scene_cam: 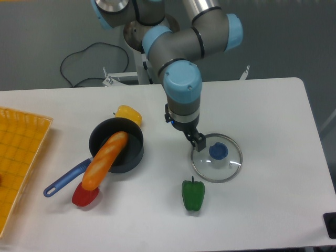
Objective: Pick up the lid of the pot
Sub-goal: 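Move the gripper over the glass lid's blue knob and lower, then lower the open gripper around the blue knob of the lid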
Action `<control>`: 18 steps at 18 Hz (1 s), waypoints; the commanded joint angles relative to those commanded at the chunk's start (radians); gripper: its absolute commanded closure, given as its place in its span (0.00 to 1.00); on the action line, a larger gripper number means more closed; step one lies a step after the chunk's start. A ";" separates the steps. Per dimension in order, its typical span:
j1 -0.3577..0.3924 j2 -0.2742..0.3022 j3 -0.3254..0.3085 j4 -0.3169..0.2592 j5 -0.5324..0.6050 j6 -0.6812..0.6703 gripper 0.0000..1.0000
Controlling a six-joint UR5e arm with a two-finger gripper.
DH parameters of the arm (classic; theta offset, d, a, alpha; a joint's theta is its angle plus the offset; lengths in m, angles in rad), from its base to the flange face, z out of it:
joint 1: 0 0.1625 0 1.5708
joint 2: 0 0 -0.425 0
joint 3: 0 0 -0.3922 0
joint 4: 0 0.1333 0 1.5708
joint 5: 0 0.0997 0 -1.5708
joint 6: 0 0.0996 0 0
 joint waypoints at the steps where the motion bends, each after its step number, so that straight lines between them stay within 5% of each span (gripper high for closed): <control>1: 0.008 -0.009 0.006 0.003 -0.002 0.005 0.00; 7: 0.055 -0.054 0.020 0.075 -0.008 0.039 0.00; 18: 0.097 -0.061 0.020 0.078 -0.021 0.085 0.00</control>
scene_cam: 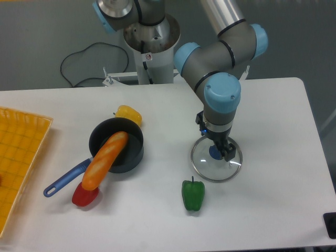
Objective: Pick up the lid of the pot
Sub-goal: 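Lower the open gripper around the blue knob of the lid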
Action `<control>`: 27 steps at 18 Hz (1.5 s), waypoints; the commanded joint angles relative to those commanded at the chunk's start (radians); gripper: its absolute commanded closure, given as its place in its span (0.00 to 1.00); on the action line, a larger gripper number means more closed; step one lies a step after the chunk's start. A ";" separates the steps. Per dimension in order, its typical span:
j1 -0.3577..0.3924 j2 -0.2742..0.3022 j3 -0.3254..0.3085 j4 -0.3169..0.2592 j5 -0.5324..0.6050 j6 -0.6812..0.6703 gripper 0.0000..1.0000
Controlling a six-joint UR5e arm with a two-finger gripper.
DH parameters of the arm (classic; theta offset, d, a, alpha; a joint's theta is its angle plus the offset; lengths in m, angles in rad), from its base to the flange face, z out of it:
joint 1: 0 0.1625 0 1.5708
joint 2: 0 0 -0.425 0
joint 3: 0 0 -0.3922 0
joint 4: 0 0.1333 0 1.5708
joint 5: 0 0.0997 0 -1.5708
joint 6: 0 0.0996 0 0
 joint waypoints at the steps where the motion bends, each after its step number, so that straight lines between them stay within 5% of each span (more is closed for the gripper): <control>1: 0.003 -0.003 0.000 0.000 -0.002 -0.003 0.00; 6: 0.035 -0.018 0.000 0.006 -0.040 0.000 0.00; 12: 0.037 -0.077 0.002 0.084 -0.041 0.000 0.00; 27: 0.038 -0.104 -0.012 0.084 -0.037 -0.011 0.00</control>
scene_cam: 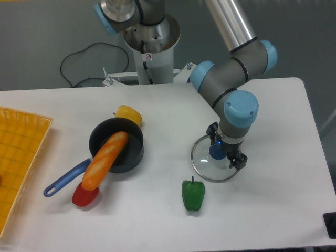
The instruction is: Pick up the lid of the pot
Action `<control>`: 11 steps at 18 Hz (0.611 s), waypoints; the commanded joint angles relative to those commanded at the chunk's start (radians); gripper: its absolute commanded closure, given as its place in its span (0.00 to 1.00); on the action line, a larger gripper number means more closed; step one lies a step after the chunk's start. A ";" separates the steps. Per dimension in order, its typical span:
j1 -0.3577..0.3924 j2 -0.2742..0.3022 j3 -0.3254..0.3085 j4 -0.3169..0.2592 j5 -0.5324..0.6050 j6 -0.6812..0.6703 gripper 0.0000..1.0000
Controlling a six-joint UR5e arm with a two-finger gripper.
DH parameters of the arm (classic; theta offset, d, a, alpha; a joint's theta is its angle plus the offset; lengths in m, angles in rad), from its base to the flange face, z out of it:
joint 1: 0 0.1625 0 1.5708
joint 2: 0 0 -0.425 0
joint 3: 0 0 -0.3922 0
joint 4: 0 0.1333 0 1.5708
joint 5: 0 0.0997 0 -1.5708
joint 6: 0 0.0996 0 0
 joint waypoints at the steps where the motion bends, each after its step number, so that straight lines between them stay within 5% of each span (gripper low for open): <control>1: 0.003 -0.002 -0.002 -0.002 0.000 -0.002 0.00; 11: 0.018 0.002 -0.025 0.002 -0.003 -0.009 0.00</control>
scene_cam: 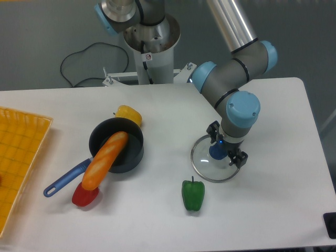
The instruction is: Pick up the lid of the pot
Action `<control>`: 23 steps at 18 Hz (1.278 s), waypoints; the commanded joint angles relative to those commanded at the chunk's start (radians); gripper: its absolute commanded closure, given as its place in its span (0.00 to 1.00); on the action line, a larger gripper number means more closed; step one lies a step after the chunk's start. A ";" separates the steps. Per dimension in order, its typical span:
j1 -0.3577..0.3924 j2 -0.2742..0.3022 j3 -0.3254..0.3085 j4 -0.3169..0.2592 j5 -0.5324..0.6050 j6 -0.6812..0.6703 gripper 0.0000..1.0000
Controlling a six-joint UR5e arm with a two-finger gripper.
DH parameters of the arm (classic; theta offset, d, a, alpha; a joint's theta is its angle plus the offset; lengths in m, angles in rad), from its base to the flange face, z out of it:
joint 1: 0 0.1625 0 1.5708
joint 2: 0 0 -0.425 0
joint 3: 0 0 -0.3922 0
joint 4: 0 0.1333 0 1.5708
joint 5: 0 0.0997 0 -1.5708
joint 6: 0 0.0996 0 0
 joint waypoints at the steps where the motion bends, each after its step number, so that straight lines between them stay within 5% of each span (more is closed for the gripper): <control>1: 0.000 0.000 -0.002 0.000 -0.002 0.000 0.00; 23: -0.009 -0.008 -0.003 0.002 0.000 0.011 0.04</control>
